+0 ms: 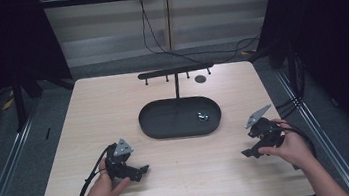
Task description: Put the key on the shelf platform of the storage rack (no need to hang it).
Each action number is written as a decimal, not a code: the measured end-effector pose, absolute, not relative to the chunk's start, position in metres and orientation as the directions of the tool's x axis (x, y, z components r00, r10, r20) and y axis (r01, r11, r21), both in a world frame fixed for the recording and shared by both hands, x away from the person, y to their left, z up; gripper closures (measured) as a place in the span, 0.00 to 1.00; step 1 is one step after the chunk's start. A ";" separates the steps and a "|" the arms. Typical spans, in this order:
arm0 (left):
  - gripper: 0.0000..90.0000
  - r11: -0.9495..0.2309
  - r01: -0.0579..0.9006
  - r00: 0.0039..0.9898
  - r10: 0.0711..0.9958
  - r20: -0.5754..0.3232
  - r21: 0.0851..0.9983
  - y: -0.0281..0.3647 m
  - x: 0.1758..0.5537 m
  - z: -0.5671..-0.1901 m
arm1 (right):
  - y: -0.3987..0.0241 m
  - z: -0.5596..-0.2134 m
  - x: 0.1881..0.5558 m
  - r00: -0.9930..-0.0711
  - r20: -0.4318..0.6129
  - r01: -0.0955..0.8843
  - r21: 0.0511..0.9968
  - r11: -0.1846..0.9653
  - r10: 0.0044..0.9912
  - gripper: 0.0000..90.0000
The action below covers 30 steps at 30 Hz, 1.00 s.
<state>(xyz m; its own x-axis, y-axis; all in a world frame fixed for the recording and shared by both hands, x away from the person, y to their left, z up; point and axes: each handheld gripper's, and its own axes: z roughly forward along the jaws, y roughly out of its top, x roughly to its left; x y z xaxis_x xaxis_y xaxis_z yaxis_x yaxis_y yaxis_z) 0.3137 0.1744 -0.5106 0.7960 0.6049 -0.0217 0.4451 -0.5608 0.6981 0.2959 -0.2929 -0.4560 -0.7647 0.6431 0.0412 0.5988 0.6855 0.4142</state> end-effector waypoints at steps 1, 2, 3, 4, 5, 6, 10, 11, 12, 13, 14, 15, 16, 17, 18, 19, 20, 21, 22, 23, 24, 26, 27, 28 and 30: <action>0.00 -0.561 0.445 0.796 0.605 -0.021 0.698 0.174 0.314 -0.511 | -0.294 -0.457 0.295 -0.766 0.037 0.596 0.414 0.688 0.642 0.23; 0.00 -0.561 0.445 0.796 0.605 -0.021 0.698 0.174 0.314 -0.511 | -0.295 -0.457 0.294 -0.766 0.038 0.596 0.413 0.688 0.641 0.23; 0.00 -0.561 0.445 0.796 0.605 -0.022 0.698 0.174 0.314 -0.511 | -0.295 -0.458 0.294 -0.765 0.041 0.600 0.411 0.687 0.643 0.23; 0.00 -0.561 0.445 0.796 0.605 -0.021 0.698 0.174 0.314 -0.511 | -0.296 -0.459 0.293 -0.760 0.043 0.605 0.411 0.682 0.648 0.23; 0.00 -0.560 0.445 0.796 0.605 -0.021 0.698 0.174 0.314 -0.511 | -0.297 -0.460 0.292 -0.763 0.043 0.601 0.413 0.684 0.645 0.23; 0.00 -0.560 0.445 0.796 0.605 -0.022 0.698 0.174 0.314 -0.511 | -0.298 -0.462 0.292 -0.764 0.043 0.600 0.414 0.685 0.643 0.23; 0.00 -0.561 0.445 0.796 0.605 -0.021 0.698 0.174 0.314 -0.511 | -0.301 -0.469 0.288 -0.758 0.045 0.608 0.407 0.681 0.650 0.23; 0.00 -0.561 0.445 0.796 0.605 -0.021 0.698 0.174 0.314 -0.511 | -0.302 -0.469 0.287 -0.755 0.043 0.613 0.400 0.681 0.654 0.23; 0.00 -0.561 0.445 0.796 0.605 -0.021 0.698 0.174 0.314 -0.511 | -0.303 -0.471 0.286 -0.758 0.036 0.607 0.405 0.684 0.651 0.23; 0.00 -0.561 0.445 0.797 0.604 -0.023 0.697 0.174 0.314 -0.511 | -0.303 -0.471 0.286 -0.760 0.034 0.605 0.404 0.686 0.649 0.23; 0.00 -0.561 0.445 0.796 0.605 -0.021 0.698 0.174 0.314 -0.511 | -0.303 -0.472 0.285 -0.759 0.029 0.604 0.405 0.687 0.650 0.23; 0.00 -0.561 0.445 0.796 0.605 -0.021 0.698 0.174 0.314 -0.511 | -0.304 -0.472 0.284 -0.758 0.027 0.604 0.405 0.686 0.652 0.23; 0.00 -0.560 0.445 0.796 0.605 -0.021 0.698 0.174 0.314 -0.511 | -0.304 -0.473 0.284 -0.761 0.020 0.597 0.412 0.689 0.648 0.23; 0.00 -0.560 0.445 0.796 0.606 -0.022 0.699 0.174 0.314 -0.511 | -0.304 -0.474 0.284 -0.763 0.017 0.594 0.411 0.691 0.646 0.23; 0.00 -0.561 0.445 0.796 0.605 -0.021 0.698 0.174 0.314 -0.511 | -0.304 -0.475 0.283 -0.763 0.015 0.594 0.408 0.693 0.646 0.23; 0.00 -0.561 0.445 0.797 0.604 -0.022 0.698 0.174 0.314 -0.511 | -0.304 -0.476 0.282 -0.765 0.008 0.591 0.407 0.697 0.644 0.23; 0.00 -0.561 0.445 0.796 0.605 -0.021 0.698 0.174 0.314 -0.511 | -0.304 -0.477 0.281 -0.760 0.015 0.602 0.396 0.694 0.650 0.23; 0.00 -0.560 0.445 0.796 0.605 -0.021 0.698 0.174 0.314 -0.511 | -0.305 -0.478 0.280 -0.762 0.018 0.600 0.394 0.696 0.647 0.23; 0.00 -0.560 0.445 0.795 0.606 -0.021 0.698 0.174 0.314 -0.511 | -0.305 -0.478 0.280 -0.760 0.017 0.603 0.392 0.695 0.650 0.23; 0.00 -0.561 0.445 0.796 0.605 -0.021 0.698 0.174 0.314 -0.511 | -0.306 -0.479 0.279 -0.762 0.009 0.599 0.391 0.699 0.648 0.23; 0.00 -0.561 0.445 0.796 0.605 -0.021 0.698 0.174 0.314 -0.511 | -0.307 -0.479 0.279 -0.763 0.007 0.598 0.391 0.700 0.647 0.23; 0.00 -0.561 0.445 0.796 0.605 -0.021 0.698 0.174 0.314 -0.511 | -0.308 -0.481 0.278 -0.760 0.007 0.600 0.394 0.696 0.650 0.23; 0.00 -0.561 0.445 0.796 0.605 -0.021 0.698 0.174 0.314 -0.511 | -0.309 -0.482 0.278 -0.761 0.009 0.599 0.394 0.697 0.649 0.21; 0.00 -0.561 0.445 0.796 0.605 -0.021 0.698 0.174 0.314 -0.511 | -0.309 -0.482 0.278 -0.759 0.012 0.601 0.397 0.694 0.651 0.21; 0.00 -0.561 0.445 0.796 0.605 -0.021 0.698 0.174 0.314 -0.511 | -0.311 -0.482 0.277 -0.756 0.015 0.603 0.403 0.689 0.654 0.21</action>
<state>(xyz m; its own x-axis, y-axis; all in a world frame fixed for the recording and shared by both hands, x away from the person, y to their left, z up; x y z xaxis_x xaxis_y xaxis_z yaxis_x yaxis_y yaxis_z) 0.3136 0.1744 -0.5106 0.7957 0.6053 -0.0215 0.4452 -0.5605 0.6982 0.2773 -0.3106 -0.4822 -0.7564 0.6539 0.0146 0.6030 0.6886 0.4027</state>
